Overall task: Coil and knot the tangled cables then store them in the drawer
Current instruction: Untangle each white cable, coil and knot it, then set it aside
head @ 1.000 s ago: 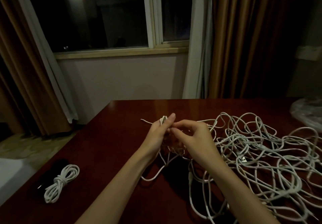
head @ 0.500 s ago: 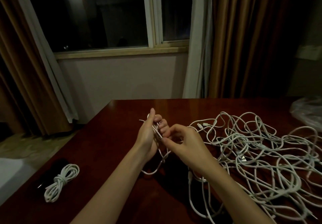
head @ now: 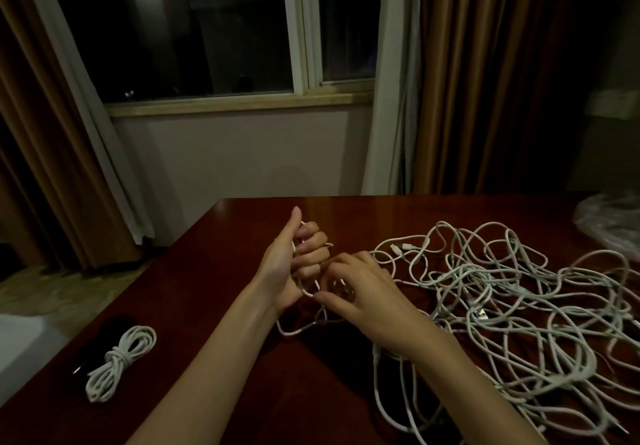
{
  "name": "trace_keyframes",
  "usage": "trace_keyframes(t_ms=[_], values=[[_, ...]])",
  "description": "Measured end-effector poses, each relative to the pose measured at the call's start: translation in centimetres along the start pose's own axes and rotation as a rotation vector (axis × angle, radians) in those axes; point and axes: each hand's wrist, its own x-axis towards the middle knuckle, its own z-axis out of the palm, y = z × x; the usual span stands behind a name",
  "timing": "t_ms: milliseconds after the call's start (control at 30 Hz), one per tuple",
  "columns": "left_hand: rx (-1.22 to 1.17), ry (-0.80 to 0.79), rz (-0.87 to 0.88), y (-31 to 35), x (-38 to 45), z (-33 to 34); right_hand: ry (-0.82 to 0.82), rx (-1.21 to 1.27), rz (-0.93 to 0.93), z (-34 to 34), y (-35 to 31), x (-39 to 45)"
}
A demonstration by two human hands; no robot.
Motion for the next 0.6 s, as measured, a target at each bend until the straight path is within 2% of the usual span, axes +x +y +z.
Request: trace_keyframes(t_ms=[133, 333, 467, 600], values=[[0.185, 0.016, -0.009, 0.1, -0.2, 0.1, 0.031, -0.038, -0.018, -0.3, 0.1, -0.3], [0.49, 0.045, 0.033, -0.4, 0.2, -0.1, 0.273, 0.042, -0.045, -0.4, 0.2, -0.2], [0.576, -0.02, -0.011, -0.7, 0.0, 0.1, 0.274, 0.077, -0.048, -0.4, 0.4, -0.2], [0.784, -0.092, -0.018, -1.2, 0.0, 0.2, 0.262, 0.086, -0.037, -0.2, 0.5, -0.2]])
